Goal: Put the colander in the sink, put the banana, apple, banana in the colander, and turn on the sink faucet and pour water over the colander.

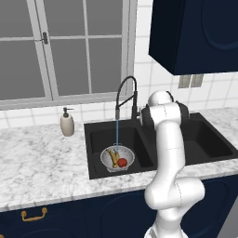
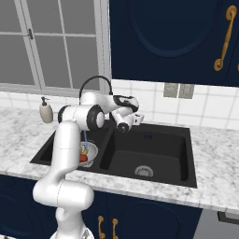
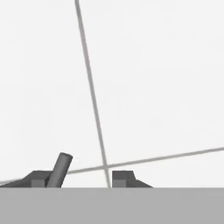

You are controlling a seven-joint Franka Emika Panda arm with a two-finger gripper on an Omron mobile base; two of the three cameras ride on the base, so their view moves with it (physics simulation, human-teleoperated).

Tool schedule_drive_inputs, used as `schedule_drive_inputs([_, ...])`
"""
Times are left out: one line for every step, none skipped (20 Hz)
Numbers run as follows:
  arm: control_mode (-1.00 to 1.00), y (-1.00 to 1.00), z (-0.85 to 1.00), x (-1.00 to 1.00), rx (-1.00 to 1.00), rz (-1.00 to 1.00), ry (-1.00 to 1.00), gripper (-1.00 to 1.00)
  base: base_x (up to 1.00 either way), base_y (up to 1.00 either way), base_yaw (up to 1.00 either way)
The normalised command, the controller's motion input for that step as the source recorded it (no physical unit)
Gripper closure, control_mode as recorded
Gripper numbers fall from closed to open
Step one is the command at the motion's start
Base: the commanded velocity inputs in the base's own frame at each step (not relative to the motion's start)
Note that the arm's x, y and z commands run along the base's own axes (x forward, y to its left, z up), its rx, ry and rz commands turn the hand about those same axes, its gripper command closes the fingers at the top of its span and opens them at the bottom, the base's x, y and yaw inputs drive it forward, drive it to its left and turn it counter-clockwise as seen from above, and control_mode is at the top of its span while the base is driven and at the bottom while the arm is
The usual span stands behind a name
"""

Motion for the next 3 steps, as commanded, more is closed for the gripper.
schedule_drive_inputs([-1.0, -0.94, -0.22, -0.28, 0.0, 0.0, 0.01, 1.0, 0.0, 0.0, 0.0])
schedule_drive_inputs([-1.0, -0.87, -0.23, -0.26, 0.0, 0.0, 0.01, 1.0, 0.0, 0.0, 0.0])
schedule_drive_inputs([-1.0, -0.8, -0.24, -0.24, 0.0, -0.01, 0.03, 1.0, 0.0, 0.0, 0.0])
